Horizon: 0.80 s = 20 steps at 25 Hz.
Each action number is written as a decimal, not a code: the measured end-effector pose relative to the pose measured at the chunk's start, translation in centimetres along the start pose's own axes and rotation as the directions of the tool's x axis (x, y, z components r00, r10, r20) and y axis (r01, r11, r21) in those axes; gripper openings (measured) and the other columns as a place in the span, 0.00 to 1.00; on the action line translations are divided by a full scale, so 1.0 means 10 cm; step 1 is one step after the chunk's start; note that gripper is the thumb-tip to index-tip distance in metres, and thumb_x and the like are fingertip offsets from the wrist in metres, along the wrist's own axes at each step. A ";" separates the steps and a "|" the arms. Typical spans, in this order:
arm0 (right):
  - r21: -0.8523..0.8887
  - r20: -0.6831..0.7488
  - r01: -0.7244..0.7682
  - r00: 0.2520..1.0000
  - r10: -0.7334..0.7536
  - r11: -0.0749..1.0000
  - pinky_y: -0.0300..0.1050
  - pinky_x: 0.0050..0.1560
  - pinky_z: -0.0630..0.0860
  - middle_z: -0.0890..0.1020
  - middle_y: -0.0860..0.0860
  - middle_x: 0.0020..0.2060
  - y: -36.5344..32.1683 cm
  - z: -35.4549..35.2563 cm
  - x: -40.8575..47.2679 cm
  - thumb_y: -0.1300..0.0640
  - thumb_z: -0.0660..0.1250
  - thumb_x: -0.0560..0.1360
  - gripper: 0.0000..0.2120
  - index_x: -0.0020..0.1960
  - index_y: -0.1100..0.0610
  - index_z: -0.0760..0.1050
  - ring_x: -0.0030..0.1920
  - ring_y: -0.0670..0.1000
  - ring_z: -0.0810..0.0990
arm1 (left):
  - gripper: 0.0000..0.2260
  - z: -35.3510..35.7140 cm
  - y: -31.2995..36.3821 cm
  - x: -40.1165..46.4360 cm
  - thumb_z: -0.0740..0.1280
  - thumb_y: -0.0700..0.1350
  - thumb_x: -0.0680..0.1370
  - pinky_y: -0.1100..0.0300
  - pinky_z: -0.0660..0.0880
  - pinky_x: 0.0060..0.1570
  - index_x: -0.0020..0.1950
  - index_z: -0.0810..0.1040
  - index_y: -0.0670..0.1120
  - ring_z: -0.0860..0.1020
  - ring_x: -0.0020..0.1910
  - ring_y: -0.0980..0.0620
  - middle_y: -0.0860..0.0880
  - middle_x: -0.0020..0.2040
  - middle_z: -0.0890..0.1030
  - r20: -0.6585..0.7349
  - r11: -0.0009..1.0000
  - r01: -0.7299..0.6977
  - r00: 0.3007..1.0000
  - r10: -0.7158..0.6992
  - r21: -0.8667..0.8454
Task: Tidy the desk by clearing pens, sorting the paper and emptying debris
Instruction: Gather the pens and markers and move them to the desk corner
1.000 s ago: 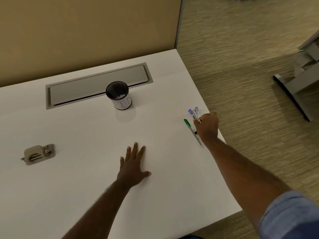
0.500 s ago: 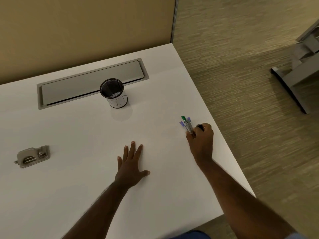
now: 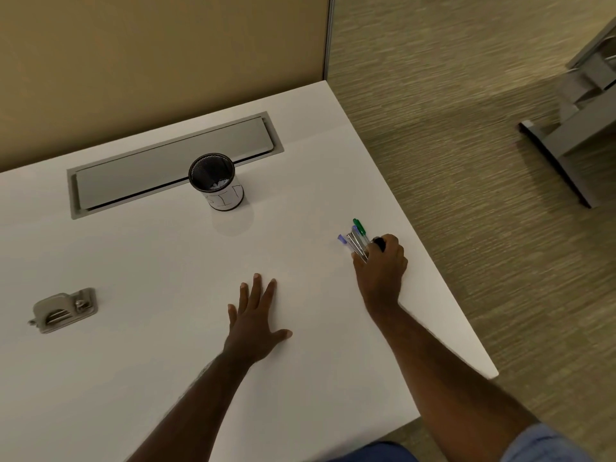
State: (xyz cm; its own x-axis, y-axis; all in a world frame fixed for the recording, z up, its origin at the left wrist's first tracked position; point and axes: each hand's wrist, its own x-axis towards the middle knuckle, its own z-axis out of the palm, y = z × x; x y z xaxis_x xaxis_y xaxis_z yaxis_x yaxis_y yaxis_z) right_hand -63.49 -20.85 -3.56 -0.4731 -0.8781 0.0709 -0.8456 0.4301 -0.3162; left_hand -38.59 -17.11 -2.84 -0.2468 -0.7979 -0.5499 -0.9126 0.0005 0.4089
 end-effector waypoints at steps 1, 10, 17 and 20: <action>0.022 -0.012 0.001 1.000 0.000 1.000 0.52 0.48 0.74 0.75 0.55 0.50 0.01 -0.01 0.00 0.52 0.75 0.67 0.14 0.47 0.58 0.77 0.50 0.55 0.74 | 0.47 0.00 0.00 0.00 0.70 0.58 0.72 0.39 0.40 0.72 0.77 0.37 0.55 0.31 0.75 0.46 0.54 0.74 0.29 0.000 1.000 0.000 1.000 0.000 0.001; 0.272 -0.166 -0.024 0.984 0.071 0.962 0.50 0.46 0.78 0.79 0.58 0.47 0.34 -0.18 0.12 0.74 0.61 0.72 0.13 0.52 0.60 0.74 0.47 0.57 0.77 | 0.47 0.01 -0.02 0.01 0.69 0.58 0.73 0.39 0.39 0.72 0.77 0.37 0.55 0.31 0.75 0.47 0.52 0.75 0.29 0.002 1.000 -0.007 1.000 0.007 -0.001; 0.379 -0.005 -0.187 0.979 0.204 0.906 0.44 0.44 0.76 0.82 0.61 0.47 0.35 -0.20 -0.05 0.66 0.66 0.74 0.15 0.57 0.59 0.64 0.50 0.59 0.82 | 0.46 -0.01 -0.01 -0.01 0.70 0.57 0.73 0.40 0.40 0.72 0.77 0.38 0.55 0.32 0.75 0.46 0.52 0.76 0.31 -0.002 1.000 -0.011 1.000 0.011 -0.007; 0.371 0.030 -0.194 0.980 0.197 0.908 0.48 0.49 0.78 0.82 0.62 0.51 0.35 -0.19 -0.07 0.67 0.67 0.73 0.18 0.59 0.59 0.64 0.53 0.60 0.82 | 0.45 -0.03 -0.03 -0.01 0.70 0.56 0.73 0.40 0.40 0.72 0.77 0.39 0.55 0.32 0.75 0.46 0.52 0.76 0.32 0.006 1.000 -0.020 1.000 0.020 -0.009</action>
State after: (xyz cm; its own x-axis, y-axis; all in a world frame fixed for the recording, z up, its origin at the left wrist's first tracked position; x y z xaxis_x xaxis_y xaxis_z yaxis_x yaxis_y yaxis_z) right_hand -66.55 -18.30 -2.88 -0.6225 -0.7823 -0.0215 -0.5844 0.4830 -0.6520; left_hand -38.22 -17.18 -2.65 -0.2670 -0.7943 -0.5457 -0.9044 0.0110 0.4266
